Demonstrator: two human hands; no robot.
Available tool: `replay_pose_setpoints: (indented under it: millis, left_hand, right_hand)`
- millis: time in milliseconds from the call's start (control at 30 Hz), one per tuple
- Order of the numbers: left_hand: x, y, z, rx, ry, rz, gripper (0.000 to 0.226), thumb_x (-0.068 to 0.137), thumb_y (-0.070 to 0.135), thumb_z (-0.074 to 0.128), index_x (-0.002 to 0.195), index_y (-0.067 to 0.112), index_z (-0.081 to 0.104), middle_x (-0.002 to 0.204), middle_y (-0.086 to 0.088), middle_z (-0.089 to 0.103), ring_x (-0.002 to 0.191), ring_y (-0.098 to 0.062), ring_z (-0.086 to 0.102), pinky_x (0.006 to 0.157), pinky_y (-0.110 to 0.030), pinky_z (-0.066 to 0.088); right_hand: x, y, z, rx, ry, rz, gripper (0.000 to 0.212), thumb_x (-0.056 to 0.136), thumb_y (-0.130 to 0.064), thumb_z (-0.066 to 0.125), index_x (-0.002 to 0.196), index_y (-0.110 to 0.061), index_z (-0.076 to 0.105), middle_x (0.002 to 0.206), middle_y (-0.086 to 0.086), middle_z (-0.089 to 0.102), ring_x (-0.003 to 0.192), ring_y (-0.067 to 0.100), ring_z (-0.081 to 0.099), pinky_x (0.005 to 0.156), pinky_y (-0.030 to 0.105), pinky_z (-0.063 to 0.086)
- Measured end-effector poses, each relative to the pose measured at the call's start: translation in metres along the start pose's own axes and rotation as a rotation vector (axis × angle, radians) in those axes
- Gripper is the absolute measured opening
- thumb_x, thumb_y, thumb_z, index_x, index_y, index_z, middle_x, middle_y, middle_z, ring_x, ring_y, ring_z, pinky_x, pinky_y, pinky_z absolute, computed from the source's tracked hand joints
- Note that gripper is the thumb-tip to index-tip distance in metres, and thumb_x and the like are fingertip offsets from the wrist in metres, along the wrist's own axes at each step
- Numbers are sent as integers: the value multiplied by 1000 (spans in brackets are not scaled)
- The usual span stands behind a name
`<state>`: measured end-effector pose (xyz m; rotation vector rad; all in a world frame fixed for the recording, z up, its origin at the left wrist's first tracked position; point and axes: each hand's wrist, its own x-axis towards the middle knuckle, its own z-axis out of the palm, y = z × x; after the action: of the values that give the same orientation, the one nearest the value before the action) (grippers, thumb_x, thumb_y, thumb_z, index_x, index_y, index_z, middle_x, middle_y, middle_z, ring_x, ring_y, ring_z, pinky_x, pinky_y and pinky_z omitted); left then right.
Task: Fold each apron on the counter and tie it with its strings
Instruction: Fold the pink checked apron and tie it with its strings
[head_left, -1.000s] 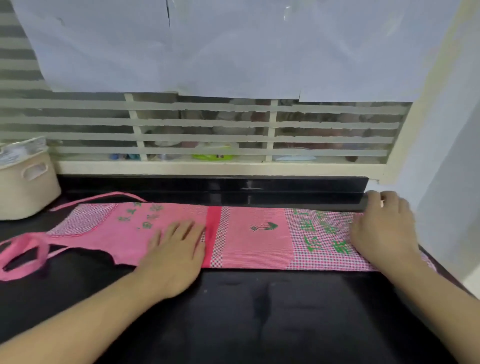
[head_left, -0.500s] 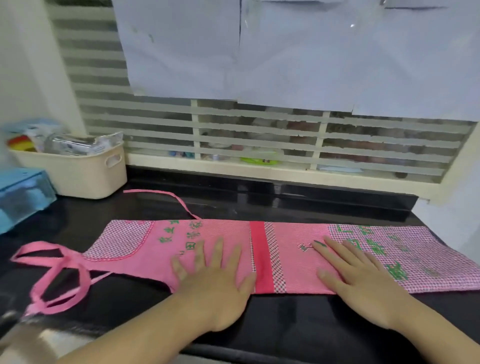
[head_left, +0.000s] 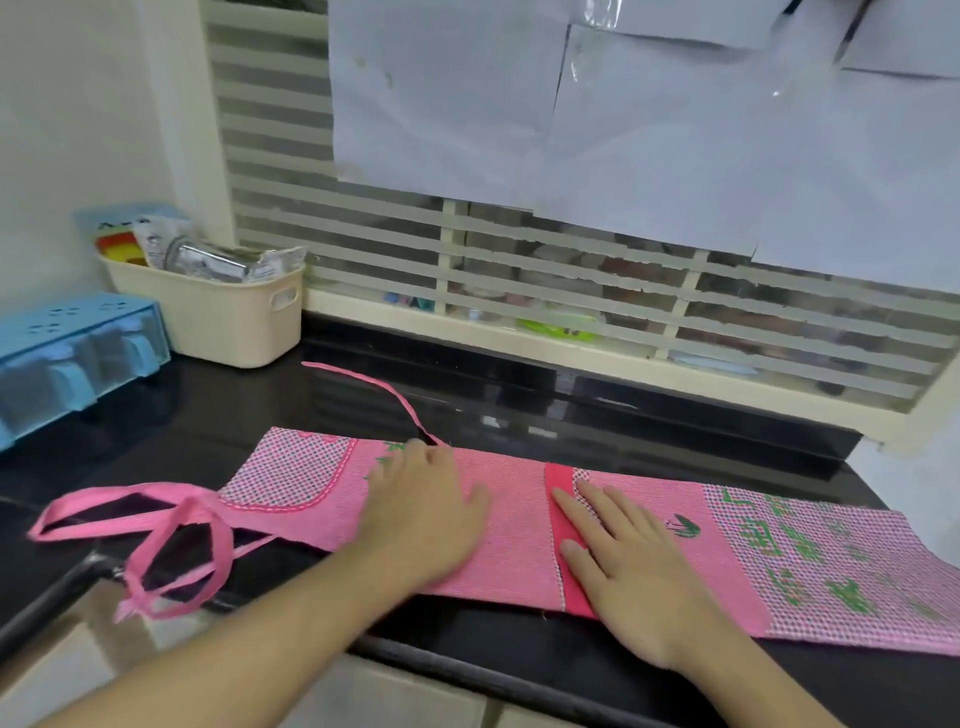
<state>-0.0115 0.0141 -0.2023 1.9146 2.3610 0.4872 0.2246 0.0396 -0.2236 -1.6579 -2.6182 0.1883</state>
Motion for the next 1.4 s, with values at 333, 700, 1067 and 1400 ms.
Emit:
replay_pose_setpoints:
  millis: [333,700,1067,1400]
  left_hand:
    - [83,-41,-25,-303,-338,-33,15,85,19,59,71,15,64,70,2,70,63,-23,66,59,-31,52]
    - [96,-32,-46,-805,-911,-313,20,87,22,54,94,7,64,97,-18,68,87,-31,64,90,-42,55]
    - [90,-26,-32,-1076,-854,-111,28,95,-1,61,121,1,70,123,-17,70,106,-29,67,91,-32,57]
    - [100,-15,-28,-981,54,-238,25,92,-8,65,98,11,81,98,-8,79,97,-23,75,87,-32,61]
  right_hand:
    - [-3,-3,-4,17,31,16,78,85,-72,-11,161,-54,-4,171,-24,-8,157,3,-15,130,37,-6]
    - [-3,0,0,-21,63,-1,59,106,-61,11,162,-51,-4,172,-21,-6,157,4,-14,130,37,-5]
    - [-3,0,0,-16,79,-13,60,106,-60,12,163,-48,-3,173,-18,-4,158,6,-12,130,38,-5]
    - [-4,-1,-1,-4,68,-10,66,99,-65,3,163,-48,-1,173,-17,-3,158,7,-11,130,39,-4]
